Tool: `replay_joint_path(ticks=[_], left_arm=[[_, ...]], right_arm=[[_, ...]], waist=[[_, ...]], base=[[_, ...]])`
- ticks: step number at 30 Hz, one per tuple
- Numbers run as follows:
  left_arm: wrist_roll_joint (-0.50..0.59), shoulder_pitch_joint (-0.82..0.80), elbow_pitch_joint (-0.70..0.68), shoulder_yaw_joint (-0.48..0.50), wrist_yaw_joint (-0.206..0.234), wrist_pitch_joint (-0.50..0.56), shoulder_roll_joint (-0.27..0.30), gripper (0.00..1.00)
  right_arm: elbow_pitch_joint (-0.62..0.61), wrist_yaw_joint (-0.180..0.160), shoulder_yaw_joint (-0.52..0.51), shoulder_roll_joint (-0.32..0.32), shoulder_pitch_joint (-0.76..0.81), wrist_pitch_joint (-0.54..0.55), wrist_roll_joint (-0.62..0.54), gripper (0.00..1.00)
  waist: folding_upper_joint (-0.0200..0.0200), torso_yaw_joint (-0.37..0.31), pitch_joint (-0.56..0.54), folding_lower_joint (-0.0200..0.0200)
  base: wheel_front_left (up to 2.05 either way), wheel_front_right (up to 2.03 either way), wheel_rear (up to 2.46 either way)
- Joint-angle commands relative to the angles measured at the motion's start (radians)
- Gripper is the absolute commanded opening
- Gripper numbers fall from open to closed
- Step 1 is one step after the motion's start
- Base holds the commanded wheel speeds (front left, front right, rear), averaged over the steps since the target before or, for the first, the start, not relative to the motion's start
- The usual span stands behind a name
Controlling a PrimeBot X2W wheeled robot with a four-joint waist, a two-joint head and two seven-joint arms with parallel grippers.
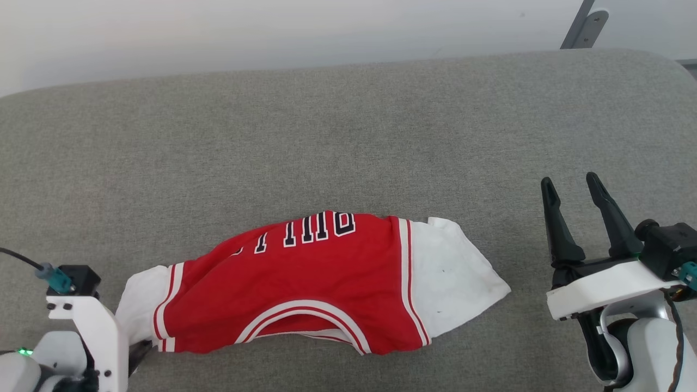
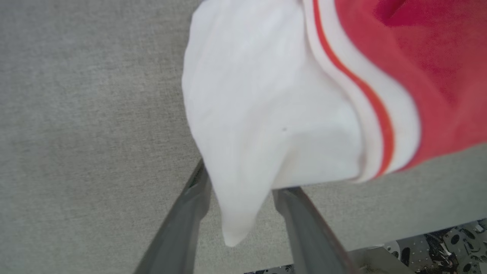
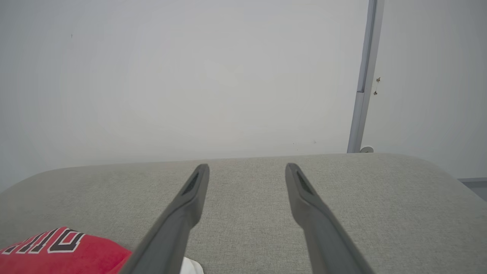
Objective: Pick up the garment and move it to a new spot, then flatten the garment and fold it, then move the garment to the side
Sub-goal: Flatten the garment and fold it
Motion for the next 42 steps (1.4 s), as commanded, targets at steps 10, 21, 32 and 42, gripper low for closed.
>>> replay_joint_path(ticks=[10,21,32,42], left_arm=[[0.006,-0.079,0.014,0.006,0.009,0.057,0.027,1.0],[-0.004,-0.166,0.177,-0.03,-0.047,0.081,-0.042,0.0],[0.004,-0.213,0.244,-0.06,-0.106,0.049,-0.099,0.0],[0.008,-0.236,0.252,-0.069,-0.121,0.026,-0.13,0.0]], right_arm=[[-0.002,0.0,0.002,-0.009,-0.026,0.004,0.02,1.0],[0.0,0.0,0.052,-0.024,-0.044,0.072,0.048,1.0],[-0.013,0.0,0.207,-0.129,-0.003,0.394,0.203,1.0],[-0.092,0.0,0.267,-0.208,0.002,0.747,0.203,1.0]], waist=[[0.0,-0.001,0.028,0.0],[0.0,-0.02,0.082,0.0],[0.0,-0.002,0.102,0.0],[0.0,0.037,0.115,0.0]], base=[[0.0,0.0,0.0],[0.0,0.0,0.0],[0.0,0.0,0.0],[0.0,0.0,0.0]])
